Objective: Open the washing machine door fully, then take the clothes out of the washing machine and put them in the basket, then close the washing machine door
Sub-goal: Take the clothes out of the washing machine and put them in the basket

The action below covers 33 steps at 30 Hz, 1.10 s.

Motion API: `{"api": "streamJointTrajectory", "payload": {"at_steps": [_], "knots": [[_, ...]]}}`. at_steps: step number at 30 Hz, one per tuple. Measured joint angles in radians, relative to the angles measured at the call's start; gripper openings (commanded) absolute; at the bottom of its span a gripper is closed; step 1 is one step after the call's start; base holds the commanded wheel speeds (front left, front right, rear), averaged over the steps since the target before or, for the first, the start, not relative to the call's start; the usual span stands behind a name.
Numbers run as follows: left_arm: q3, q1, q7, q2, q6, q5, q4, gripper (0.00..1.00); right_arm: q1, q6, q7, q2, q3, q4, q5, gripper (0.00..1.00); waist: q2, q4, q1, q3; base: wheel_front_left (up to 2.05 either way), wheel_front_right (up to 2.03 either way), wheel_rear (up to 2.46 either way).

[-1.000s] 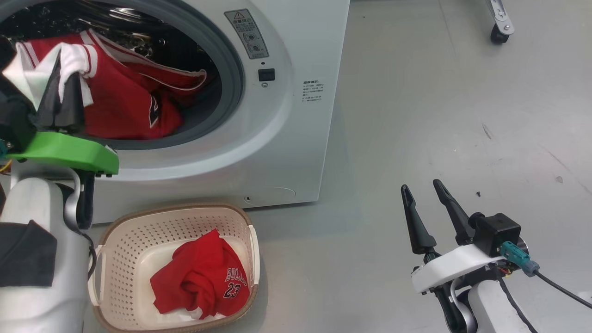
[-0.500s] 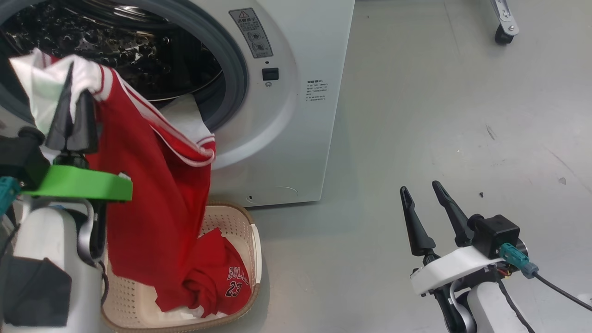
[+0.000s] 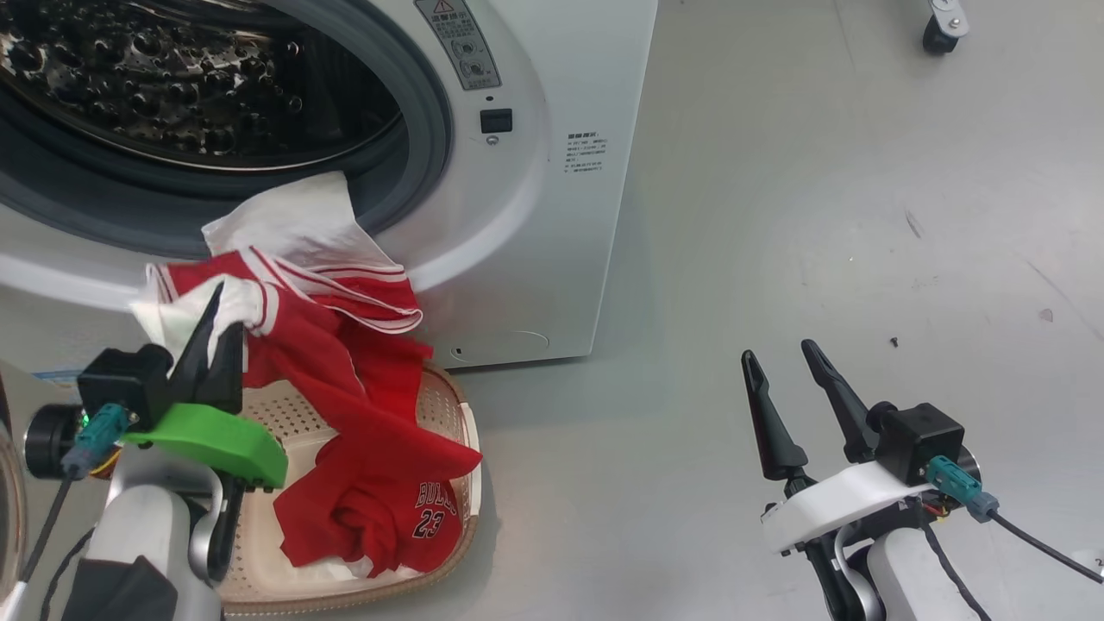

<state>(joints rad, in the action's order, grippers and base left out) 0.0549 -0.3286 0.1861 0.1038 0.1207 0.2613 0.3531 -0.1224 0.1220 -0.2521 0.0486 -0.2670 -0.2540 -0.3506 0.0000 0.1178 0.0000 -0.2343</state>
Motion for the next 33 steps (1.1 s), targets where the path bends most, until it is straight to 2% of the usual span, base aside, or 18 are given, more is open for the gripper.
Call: {"api": "streamJointTrajectory", "payload": {"at_steps": [12, 33], "knots": [[-0.041, 0.023, -0.088, 0.001, -0.054, 0.011, 0.095, 0.0, -0.004, 0.0, 0.0, 0.001, -0.004, 0.002, 0.002, 1.0, 0.0, 0.012, 0.0, -0.048, 0.0, 0.0, 0.0], [0.023, -0.017, -0.186, 0.0, -0.053, -0.008, 0.196, 0.0, -0.051, 0.0, 0.0, 0.016, -0.028, 0.023, 0.01, 1.0, 0.0, 0.032, 0.0, -0.184, 0.0, 0.0, 0.0]]}}
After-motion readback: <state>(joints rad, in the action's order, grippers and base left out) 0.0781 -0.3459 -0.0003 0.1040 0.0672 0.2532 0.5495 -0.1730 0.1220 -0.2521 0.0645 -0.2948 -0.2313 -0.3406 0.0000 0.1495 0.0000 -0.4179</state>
